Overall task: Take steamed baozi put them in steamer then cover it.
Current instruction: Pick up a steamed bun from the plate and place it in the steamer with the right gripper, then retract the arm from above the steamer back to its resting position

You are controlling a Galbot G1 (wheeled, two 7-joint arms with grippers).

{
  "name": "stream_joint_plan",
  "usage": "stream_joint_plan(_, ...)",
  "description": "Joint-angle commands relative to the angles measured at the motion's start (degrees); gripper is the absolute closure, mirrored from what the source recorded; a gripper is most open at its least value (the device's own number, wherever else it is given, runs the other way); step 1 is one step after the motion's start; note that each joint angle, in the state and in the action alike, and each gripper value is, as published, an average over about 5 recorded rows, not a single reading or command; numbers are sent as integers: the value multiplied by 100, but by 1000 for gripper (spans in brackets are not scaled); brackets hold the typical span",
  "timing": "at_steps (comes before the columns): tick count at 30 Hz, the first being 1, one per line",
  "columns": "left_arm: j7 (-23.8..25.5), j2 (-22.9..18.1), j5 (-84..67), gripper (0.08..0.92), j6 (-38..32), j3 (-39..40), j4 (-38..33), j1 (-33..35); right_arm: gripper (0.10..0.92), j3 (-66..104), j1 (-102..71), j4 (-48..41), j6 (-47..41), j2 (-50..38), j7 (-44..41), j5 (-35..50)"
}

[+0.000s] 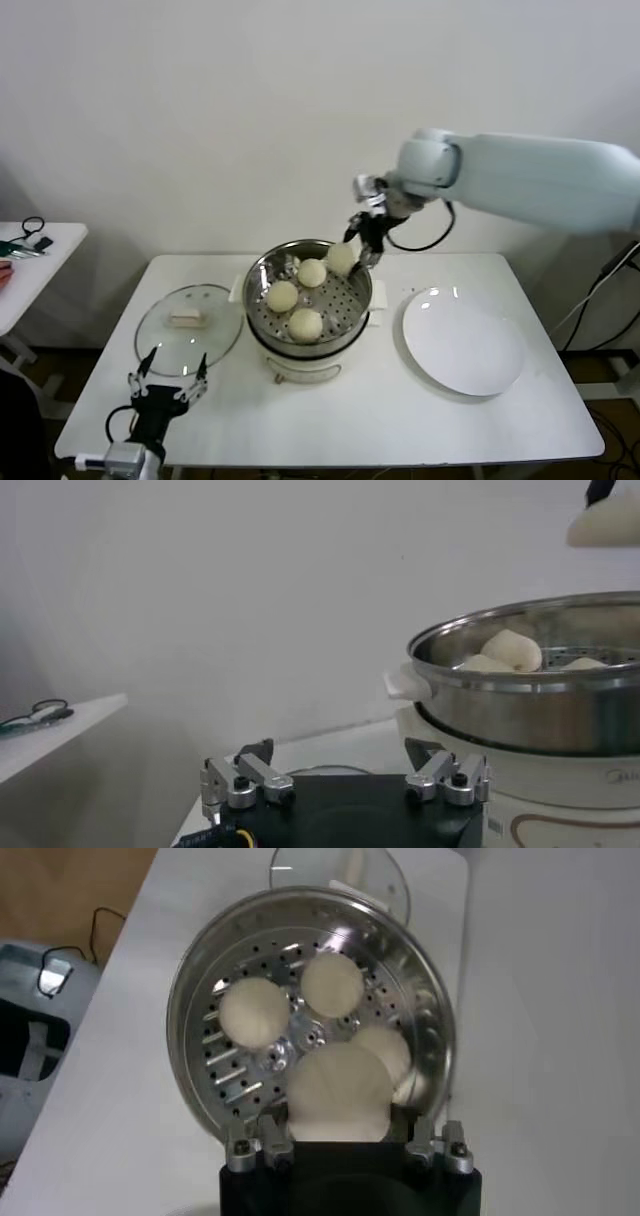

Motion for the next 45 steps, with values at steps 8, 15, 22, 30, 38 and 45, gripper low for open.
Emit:
stream_joint_plan(8, 17, -19, -24, 177, 27, -27, 12, -20, 347, -114, -1041, -676, -239, 782, 287, -696)
stream_joint_plan(15, 42, -13, -17, 177, 71, -23, 52, -110, 347, -117, -1146, -779, -214, 762, 281, -851)
stream_joint_plan(22, 57, 2, -18, 177, 90, -9, 83, -145, 347, -183, -1118, -766, -149, 735, 231, -919)
stream_joint_plan(30, 56, 21, -32, 177, 144, -26, 61, -158, 322, -88, -1145, -762, -137, 726, 293, -901)
stream_joint_plan(38, 34, 36, -64, 177, 306, -45, -58, -157, 205, 7, -414, -676, 285, 327, -143, -396)
stream_joint_plan(45, -106, 105, -346, 177, 588, -19, -195, -133, 202, 1323, -414, -535, -83, -730, 833, 692)
